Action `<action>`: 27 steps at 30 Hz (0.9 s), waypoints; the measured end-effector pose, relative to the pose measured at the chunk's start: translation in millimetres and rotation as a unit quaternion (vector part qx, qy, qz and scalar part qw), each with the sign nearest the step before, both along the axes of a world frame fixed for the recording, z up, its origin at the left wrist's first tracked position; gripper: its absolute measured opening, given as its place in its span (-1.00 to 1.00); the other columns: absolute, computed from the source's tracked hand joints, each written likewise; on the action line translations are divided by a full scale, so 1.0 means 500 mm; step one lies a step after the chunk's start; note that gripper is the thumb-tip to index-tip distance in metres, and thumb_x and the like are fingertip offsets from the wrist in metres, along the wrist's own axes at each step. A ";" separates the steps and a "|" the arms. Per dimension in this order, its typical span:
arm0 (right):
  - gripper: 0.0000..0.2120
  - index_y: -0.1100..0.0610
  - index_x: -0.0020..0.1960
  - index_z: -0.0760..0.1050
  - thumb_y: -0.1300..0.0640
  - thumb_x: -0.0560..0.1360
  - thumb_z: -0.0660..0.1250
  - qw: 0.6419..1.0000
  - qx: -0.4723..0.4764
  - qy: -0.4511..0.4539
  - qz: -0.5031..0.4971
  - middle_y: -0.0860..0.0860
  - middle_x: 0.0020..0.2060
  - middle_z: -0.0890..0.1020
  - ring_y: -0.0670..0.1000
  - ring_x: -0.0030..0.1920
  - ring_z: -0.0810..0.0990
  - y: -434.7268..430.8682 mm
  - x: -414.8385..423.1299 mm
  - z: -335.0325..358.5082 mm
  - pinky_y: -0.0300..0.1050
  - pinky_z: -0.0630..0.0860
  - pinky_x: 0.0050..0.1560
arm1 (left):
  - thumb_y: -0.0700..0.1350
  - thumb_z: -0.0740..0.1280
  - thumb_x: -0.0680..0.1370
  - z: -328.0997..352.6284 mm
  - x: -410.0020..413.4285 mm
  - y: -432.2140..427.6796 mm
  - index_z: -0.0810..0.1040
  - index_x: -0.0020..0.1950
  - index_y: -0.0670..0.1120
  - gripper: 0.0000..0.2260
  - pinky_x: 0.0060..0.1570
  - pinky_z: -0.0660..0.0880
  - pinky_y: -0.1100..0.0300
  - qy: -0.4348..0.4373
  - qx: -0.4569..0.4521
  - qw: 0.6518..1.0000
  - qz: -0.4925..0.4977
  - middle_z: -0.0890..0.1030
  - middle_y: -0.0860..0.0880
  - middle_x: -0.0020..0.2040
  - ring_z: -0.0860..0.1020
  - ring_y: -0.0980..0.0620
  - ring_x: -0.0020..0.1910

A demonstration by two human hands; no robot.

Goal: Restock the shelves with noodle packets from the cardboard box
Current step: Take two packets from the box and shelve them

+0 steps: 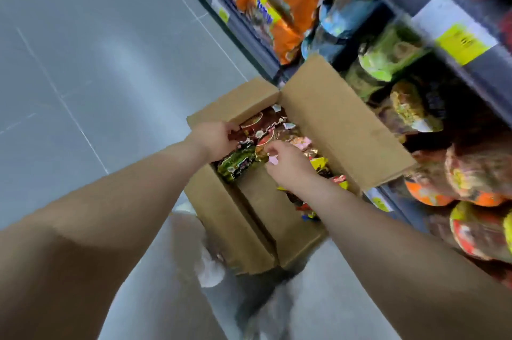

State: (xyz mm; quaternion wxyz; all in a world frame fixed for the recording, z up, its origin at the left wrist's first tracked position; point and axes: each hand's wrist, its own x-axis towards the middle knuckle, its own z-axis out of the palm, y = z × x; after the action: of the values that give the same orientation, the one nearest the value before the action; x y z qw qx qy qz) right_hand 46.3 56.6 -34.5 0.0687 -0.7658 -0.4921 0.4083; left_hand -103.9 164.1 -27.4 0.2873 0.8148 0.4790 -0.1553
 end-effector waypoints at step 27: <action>-0.51 0.14 0.26 0.47 0.20 0.34 0.41 0.846 0.166 -0.305 0.404 0.17 0.01 0.53 0.20 0.04 0.50 0.005 -0.056 -0.473 0.15 0.35 0.23 | 0.23 0.41 0.40 -0.443 0.011 0.015 -0.10 0.54 -0.19 -0.02 0.29 0.31 0.00 0.195 0.094 0.972 -0.087 0.35 -0.18 0.36 0.34 -0.16 0.33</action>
State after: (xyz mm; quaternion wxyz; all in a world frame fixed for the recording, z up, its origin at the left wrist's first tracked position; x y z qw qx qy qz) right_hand 18.2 59.3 -271.2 -0.1292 -0.5625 -0.8146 0.0582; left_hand -98.4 171.7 -248.9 0.0959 0.8307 0.4655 -0.2899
